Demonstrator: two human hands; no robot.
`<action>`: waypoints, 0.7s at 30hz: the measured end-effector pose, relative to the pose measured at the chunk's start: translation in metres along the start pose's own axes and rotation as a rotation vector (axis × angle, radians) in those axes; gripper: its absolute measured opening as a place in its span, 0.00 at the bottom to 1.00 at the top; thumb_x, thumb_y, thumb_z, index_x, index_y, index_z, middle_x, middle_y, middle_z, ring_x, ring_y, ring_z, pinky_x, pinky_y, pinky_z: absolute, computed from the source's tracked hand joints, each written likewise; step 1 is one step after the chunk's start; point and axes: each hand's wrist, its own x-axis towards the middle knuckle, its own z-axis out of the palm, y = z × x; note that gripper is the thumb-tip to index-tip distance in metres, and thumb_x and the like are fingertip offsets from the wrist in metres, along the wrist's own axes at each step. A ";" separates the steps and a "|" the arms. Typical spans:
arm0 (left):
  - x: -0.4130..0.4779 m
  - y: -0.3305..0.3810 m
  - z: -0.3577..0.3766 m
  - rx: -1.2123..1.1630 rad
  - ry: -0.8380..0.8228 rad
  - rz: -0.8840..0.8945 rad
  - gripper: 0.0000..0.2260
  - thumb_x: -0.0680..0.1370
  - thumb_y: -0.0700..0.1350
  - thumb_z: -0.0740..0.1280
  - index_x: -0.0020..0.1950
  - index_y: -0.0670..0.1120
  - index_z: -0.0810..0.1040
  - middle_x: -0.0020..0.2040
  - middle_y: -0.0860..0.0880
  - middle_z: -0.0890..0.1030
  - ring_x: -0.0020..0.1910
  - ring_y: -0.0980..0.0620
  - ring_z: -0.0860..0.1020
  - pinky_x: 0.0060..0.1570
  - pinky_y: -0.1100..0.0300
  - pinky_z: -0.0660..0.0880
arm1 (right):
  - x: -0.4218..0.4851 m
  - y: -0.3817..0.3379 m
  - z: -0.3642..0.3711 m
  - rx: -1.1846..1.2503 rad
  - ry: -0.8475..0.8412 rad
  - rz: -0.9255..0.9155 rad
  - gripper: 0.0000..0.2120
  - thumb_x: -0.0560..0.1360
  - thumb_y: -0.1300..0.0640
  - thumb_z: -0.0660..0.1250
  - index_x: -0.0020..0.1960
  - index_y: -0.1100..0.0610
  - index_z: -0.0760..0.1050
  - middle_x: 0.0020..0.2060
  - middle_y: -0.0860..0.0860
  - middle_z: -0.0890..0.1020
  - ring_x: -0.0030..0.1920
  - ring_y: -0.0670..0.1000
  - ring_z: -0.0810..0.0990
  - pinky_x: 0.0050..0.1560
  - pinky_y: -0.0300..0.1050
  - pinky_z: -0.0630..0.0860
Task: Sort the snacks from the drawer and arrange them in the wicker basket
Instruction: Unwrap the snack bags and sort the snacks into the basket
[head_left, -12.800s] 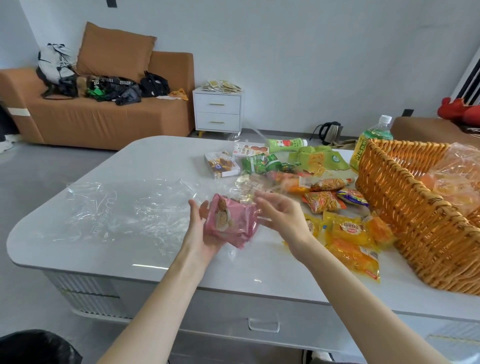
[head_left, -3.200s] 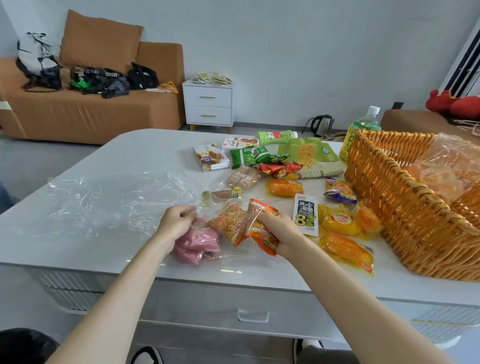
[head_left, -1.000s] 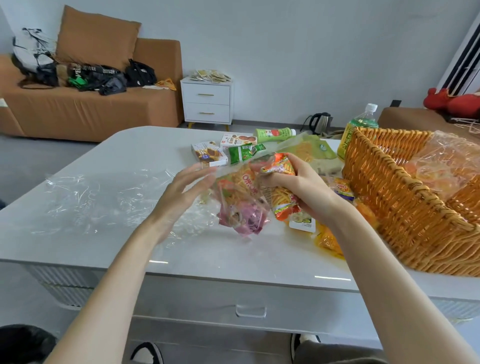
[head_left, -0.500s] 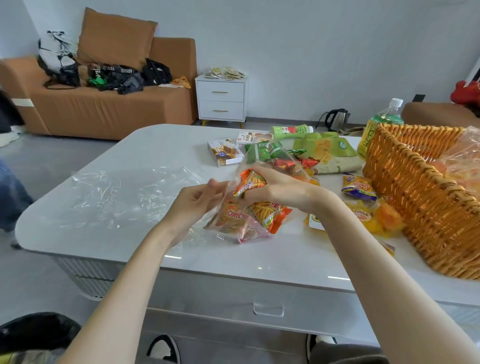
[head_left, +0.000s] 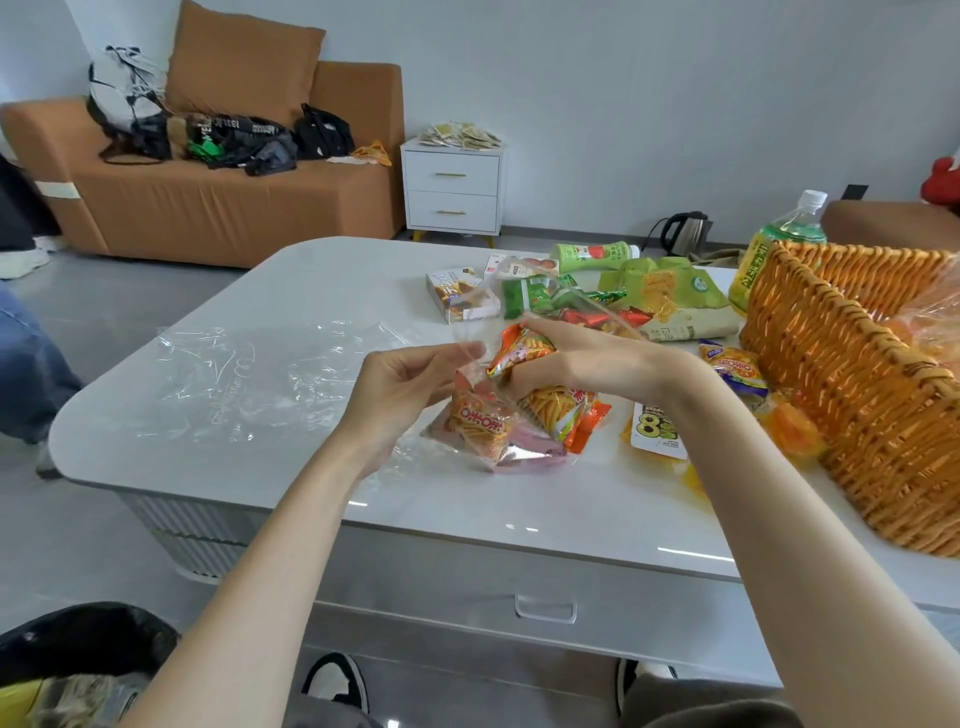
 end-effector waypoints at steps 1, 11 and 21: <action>0.001 0.001 0.003 0.004 -0.013 0.003 0.15 0.71 0.51 0.68 0.51 0.44 0.84 0.49 0.50 0.85 0.50 0.56 0.82 0.52 0.62 0.77 | -0.001 -0.003 0.004 -0.044 -0.061 0.007 0.32 0.69 0.40 0.67 0.69 0.49 0.65 0.68 0.45 0.69 0.67 0.48 0.65 0.64 0.44 0.60; 0.004 0.006 0.004 -0.082 0.111 -0.044 0.15 0.69 0.55 0.68 0.50 0.49 0.83 0.50 0.51 0.85 0.52 0.54 0.83 0.48 0.63 0.76 | 0.001 -0.015 0.001 0.044 0.478 -0.170 0.29 0.66 0.42 0.76 0.55 0.55 0.65 0.43 0.49 0.78 0.41 0.48 0.79 0.40 0.45 0.78; 0.000 0.009 -0.002 -0.084 0.051 -0.105 0.16 0.71 0.57 0.65 0.54 0.53 0.81 0.55 0.55 0.83 0.56 0.56 0.81 0.61 0.51 0.71 | 0.018 -0.008 0.005 0.486 0.828 -0.373 0.08 0.72 0.52 0.55 0.43 0.47 0.54 0.44 0.48 0.62 0.50 0.50 0.65 0.50 0.47 0.67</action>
